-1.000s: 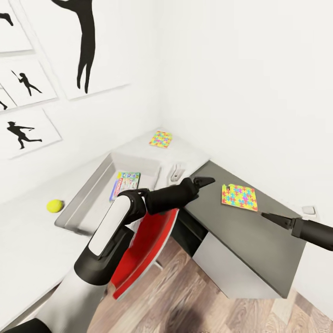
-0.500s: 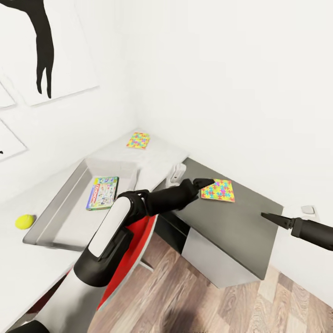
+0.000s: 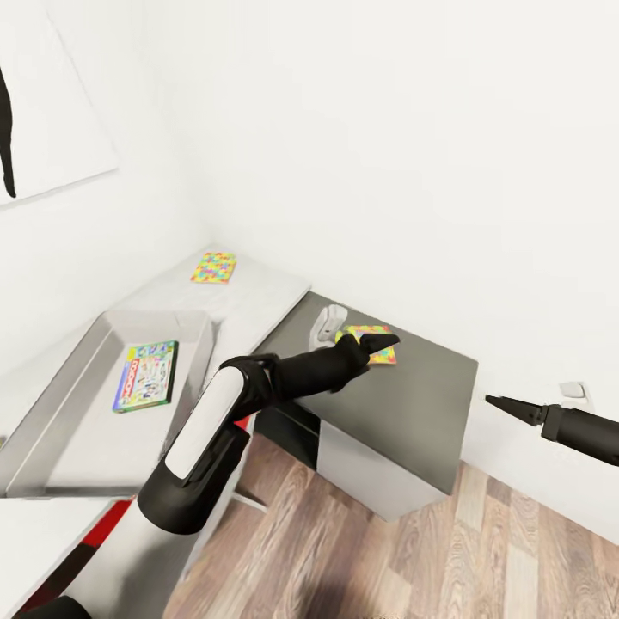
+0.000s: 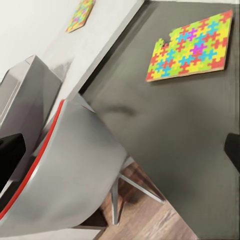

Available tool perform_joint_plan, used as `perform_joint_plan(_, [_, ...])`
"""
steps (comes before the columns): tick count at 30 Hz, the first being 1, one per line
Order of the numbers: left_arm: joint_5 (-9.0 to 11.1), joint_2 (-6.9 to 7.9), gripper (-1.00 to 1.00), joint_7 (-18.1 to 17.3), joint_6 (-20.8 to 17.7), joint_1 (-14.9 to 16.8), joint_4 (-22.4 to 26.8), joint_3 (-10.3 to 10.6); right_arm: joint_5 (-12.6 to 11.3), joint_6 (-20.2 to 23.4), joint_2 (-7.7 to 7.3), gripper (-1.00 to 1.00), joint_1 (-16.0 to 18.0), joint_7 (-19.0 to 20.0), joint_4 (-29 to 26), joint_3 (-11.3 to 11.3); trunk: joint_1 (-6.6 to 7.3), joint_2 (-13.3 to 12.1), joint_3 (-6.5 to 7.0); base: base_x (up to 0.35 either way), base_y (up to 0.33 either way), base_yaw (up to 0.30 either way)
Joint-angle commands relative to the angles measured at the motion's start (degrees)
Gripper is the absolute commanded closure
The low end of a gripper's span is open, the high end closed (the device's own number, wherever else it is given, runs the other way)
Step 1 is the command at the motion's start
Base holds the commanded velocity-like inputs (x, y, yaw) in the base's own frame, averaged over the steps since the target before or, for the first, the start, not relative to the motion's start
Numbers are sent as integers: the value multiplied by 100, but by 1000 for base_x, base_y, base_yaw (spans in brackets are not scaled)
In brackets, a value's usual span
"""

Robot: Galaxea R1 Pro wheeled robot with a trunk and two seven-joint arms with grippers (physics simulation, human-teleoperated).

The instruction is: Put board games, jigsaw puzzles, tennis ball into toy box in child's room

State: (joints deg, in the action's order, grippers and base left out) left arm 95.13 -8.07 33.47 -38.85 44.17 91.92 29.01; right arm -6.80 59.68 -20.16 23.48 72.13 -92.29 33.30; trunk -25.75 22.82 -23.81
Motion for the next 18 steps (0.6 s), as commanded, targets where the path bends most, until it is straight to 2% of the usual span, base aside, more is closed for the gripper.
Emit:
perform_joint_plan(1, [59,-2,-100,62,0,4,5,-3,-6,32,-2,-100,6,12,0,3,-3,10,-7,0,0,-293])
perform_joint_plan(18, [50,9,-100,59,4,-2,-13,-24,-6,32,18,-100,7,-160,0,2,-3,10,32,0,0,-293])
